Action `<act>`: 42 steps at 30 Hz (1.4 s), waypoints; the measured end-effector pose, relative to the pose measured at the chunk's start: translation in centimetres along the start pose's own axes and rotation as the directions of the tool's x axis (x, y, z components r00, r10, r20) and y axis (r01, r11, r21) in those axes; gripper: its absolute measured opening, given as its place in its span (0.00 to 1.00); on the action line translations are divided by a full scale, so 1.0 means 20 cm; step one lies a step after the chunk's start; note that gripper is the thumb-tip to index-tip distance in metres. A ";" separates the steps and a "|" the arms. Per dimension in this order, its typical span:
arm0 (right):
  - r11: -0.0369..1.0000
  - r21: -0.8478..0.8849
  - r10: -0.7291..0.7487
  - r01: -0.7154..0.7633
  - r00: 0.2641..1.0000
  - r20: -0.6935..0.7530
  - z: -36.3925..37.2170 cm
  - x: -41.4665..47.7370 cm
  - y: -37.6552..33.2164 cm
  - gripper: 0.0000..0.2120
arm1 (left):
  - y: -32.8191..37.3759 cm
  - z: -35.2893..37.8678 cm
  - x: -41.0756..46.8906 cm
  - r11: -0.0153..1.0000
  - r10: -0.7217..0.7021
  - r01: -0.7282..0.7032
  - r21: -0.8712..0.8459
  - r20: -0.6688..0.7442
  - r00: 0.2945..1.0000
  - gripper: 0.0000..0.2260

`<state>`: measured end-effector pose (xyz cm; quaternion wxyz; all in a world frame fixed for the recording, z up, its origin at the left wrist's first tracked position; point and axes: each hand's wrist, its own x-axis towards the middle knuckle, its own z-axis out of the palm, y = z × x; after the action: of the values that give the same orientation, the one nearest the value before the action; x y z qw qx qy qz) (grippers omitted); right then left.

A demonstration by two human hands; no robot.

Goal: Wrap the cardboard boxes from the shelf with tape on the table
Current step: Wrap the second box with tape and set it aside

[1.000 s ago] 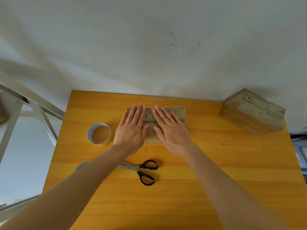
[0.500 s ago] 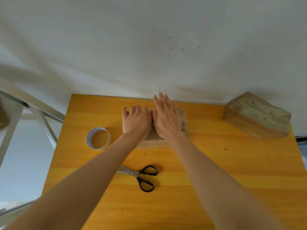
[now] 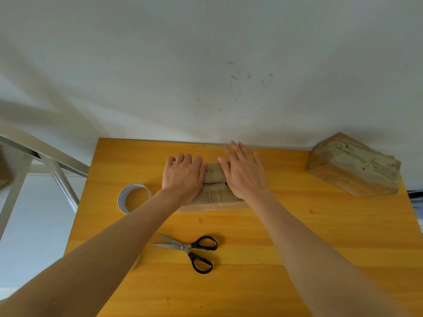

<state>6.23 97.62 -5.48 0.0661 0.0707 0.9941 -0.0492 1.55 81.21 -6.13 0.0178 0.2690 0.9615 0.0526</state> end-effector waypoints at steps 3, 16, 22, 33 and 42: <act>1.000 0.000 0.015 -0.015 1.000 -0.020 0.01 -0.01 0.02 0.33 | 0.00 0.01 0.00 0.999 -0.037 0.038 -0.039 0.010 0.999 0.25; 0.430 0.816 0.347 -0.387 0.905 0.246 0.02 -0.14 0.09 0.29 | -0.02 -0.08 -0.15 0.528 -0.366 0.394 -0.752 0.217 0.905 0.23; 0.013 0.812 0.254 -0.584 0.787 0.562 0.01 -0.12 0.11 0.24 | -0.03 -0.11 -0.14 0.096 -0.311 0.493 -0.865 0.445 0.840 0.21; 0.958 0.185 -0.229 0.219 0.973 0.032 -0.03 -0.33 -0.09 0.44 | -0.01 -0.07 -0.35 0.959 0.219 -0.218 -0.183 -0.019 0.976 0.26; 0.940 0.001 -0.340 0.342 0.932 0.128 0.04 -0.33 -0.08 0.50 | -0.02 -0.01 -0.38 0.962 0.271 -0.272 0.000 0.092 0.958 0.29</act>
<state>12.60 95.14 -5.19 0.1200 -0.1068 0.9855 -0.0539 7.79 77.00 -5.98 0.0524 0.4005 0.9141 0.0363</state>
